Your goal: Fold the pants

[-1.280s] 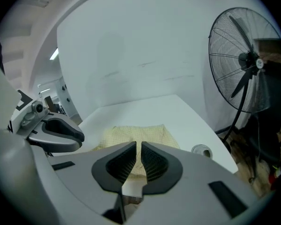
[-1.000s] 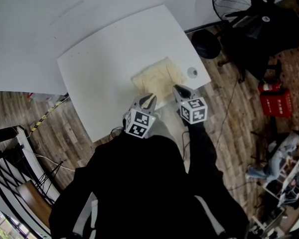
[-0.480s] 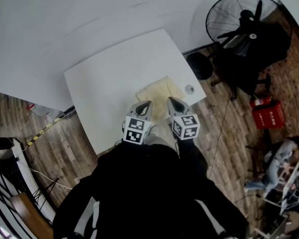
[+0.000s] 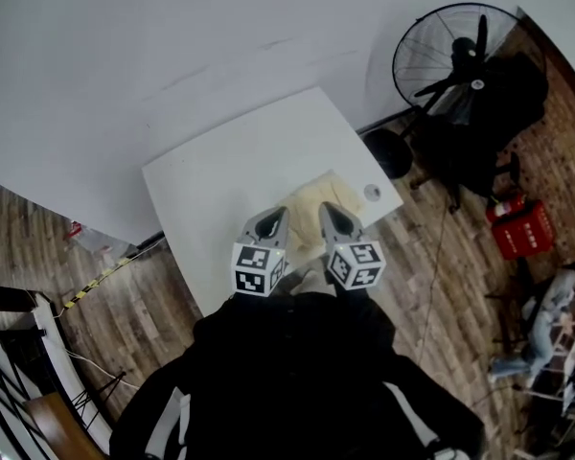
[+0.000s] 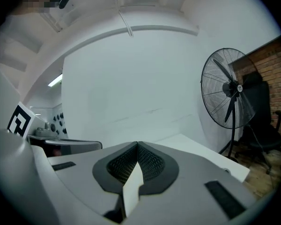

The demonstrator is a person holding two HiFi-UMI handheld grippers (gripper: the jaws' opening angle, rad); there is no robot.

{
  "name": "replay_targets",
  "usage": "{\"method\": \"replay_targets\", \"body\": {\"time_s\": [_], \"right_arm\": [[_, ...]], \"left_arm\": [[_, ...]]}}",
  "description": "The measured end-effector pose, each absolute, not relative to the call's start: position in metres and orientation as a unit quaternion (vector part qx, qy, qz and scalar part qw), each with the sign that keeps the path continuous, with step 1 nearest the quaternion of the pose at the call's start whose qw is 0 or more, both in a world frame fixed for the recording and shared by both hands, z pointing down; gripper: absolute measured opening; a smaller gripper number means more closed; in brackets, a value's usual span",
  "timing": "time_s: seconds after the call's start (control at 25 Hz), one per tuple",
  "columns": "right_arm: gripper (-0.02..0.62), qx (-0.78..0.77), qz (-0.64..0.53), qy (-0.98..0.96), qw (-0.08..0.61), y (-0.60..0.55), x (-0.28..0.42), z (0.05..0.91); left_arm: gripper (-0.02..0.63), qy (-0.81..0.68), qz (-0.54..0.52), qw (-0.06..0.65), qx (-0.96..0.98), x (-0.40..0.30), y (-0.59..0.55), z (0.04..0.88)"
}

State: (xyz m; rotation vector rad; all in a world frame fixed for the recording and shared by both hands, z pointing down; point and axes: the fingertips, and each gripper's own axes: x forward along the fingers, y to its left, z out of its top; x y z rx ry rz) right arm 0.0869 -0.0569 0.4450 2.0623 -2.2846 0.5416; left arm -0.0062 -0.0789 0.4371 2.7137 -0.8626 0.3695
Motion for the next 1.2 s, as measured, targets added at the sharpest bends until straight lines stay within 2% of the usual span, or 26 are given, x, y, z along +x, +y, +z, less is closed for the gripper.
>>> {"method": "replay_targets", "body": {"time_s": [0.56, 1.2], "right_arm": [[0.005, 0.655, 0.123, -0.745, -0.01, -0.057, 0.056, 0.406], [0.005, 0.658, 0.108, -0.745, -0.014, -0.045, 0.055, 0.4]], "left_arm": [[0.003, -0.324, 0.082, 0.088, 0.939, -0.042, -0.082, 0.405], [0.003, -0.334, 0.064, 0.057, 0.939, -0.053, -0.071, 0.394]]}}
